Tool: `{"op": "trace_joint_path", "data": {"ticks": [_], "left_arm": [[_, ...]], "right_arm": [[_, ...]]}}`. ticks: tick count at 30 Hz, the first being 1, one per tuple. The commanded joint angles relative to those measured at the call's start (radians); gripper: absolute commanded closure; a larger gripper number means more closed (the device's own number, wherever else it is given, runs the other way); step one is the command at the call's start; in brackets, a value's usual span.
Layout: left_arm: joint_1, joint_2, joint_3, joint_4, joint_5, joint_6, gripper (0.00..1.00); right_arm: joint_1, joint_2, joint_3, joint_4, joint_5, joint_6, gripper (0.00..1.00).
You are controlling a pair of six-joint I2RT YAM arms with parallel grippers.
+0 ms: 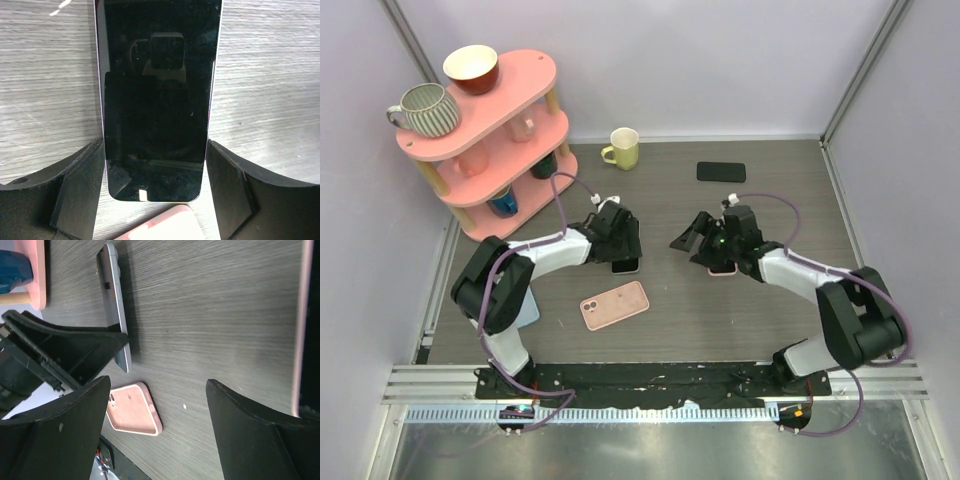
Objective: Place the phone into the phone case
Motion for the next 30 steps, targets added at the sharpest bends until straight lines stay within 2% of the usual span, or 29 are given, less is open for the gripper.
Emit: {"op": "trace_joint_path", "data": {"ticks": [1, 5, 9, 15, 19, 22, 23, 24, 25, 26, 28, 30], "left_arm": [[-0.007, 0.002, -0.072, 0.069, 0.194, -0.028, 0.53], [-0.007, 0.006, -0.089, 0.124, 0.266, -0.026, 0.53], [-0.005, 0.020, -0.086, 0.127, 0.276, -0.023, 0.54], [-0.005, 0.022, -0.089, 0.142, 0.291, -0.022, 0.54], [-0.005, 0.026, -0.095, 0.156, 0.296, -0.023, 0.55], [-0.005, 0.026, -0.092, 0.153, 0.303, -0.022, 0.55], [-0.005, 0.023, -0.095, 0.155, 0.300, -0.022, 0.55], [-0.005, 0.022, -0.095, 0.153, 0.300, -0.022, 0.55], [-0.005, 0.013, -0.096, 0.152, 0.297, -0.022, 0.55], [-0.005, 0.008, -0.096, 0.147, 0.293, -0.023, 0.54], [-0.005, -0.019, -0.093, 0.118, 0.256, -0.032, 0.41], [-0.005, -0.046, -0.084, 0.060, 0.217, -0.042, 0.29]], "right_arm": [[0.042, 0.126, 0.129, 0.169, -0.006, 0.049, 0.18], [0.062, 0.265, 0.211, 0.215, -0.019, 0.063, 0.21], [0.073, 0.379, 0.296, 0.224, -0.048, 0.061, 0.31], [0.088, 0.474, 0.301, 0.258, -0.057, 0.075, 0.38], [0.099, 0.523, 0.300, 0.339, -0.108, 0.098, 0.48], [0.102, 0.540, 0.297, 0.358, -0.132, 0.113, 0.59], [0.104, 0.539, 0.295, 0.359, -0.131, 0.113, 0.71], [0.102, 0.533, 0.288, 0.359, -0.129, 0.113, 0.78], [0.104, 0.530, 0.286, 0.359, -0.131, 0.113, 0.88], [0.104, 0.525, 0.283, 0.359, -0.134, 0.110, 0.92], [0.104, 0.511, 0.283, 0.361, -0.140, 0.104, 0.99], [0.104, 0.487, 0.281, 0.358, -0.143, 0.101, 0.99]]}}
